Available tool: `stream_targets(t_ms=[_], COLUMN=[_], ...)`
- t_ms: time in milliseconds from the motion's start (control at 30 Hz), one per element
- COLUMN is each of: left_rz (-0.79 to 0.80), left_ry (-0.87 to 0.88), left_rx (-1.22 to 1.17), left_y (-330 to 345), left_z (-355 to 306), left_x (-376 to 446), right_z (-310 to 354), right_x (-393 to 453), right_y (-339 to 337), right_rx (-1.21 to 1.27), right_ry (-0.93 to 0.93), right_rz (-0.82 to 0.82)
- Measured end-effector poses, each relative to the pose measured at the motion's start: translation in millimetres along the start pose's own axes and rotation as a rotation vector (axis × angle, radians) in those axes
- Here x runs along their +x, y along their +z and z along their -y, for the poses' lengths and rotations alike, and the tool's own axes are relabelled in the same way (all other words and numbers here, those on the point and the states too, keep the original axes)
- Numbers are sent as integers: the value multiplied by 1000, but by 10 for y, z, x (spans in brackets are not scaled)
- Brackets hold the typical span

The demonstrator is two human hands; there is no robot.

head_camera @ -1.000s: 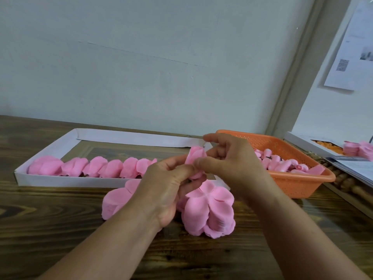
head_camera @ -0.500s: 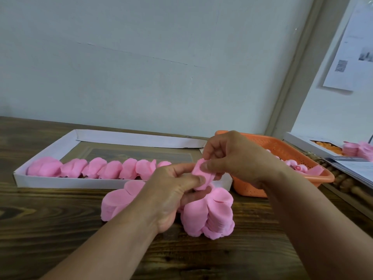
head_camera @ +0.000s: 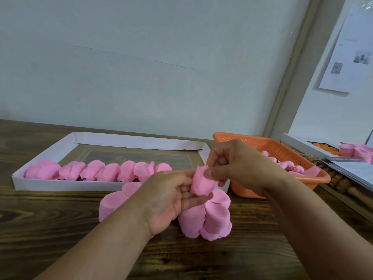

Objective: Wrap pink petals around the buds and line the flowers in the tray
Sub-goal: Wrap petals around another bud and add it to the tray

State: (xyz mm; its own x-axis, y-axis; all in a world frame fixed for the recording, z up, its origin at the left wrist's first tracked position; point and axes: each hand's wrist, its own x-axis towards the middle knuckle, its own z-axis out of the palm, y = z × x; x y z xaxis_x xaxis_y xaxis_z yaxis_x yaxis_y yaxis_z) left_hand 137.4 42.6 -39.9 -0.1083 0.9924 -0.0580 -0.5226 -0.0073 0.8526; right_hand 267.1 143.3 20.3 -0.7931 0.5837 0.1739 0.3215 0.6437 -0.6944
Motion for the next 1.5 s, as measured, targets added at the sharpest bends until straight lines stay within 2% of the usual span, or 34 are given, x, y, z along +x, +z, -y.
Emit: stream_targets(t_ms=[200,467,733,933,1167,1333,1500], left_rz=[32,-17,-52,-48,40,-45,-124], left_ry=[4,-6,-2,9,41,120,168], left_rx=[77,103,127,42,20,106,128], left_y=[-15,-36,-26,-13,3,32,21], left_z=[37,48,49,33,2,77,109], left_x=[2,7,8,2,-20,-12,13], right_z=[-3,22,18,-59,-88,-81,-51], right_x=[-35,-48,-44,-25,-6,7,15], right_y=[2,31,80,105,120,130,159], right_rx=[30,24,-44,-9,19,19,6], right_ry=[-7,20,25,24,31,43,48], right_rz=[43,74,34,-21,-115,-158,-126])
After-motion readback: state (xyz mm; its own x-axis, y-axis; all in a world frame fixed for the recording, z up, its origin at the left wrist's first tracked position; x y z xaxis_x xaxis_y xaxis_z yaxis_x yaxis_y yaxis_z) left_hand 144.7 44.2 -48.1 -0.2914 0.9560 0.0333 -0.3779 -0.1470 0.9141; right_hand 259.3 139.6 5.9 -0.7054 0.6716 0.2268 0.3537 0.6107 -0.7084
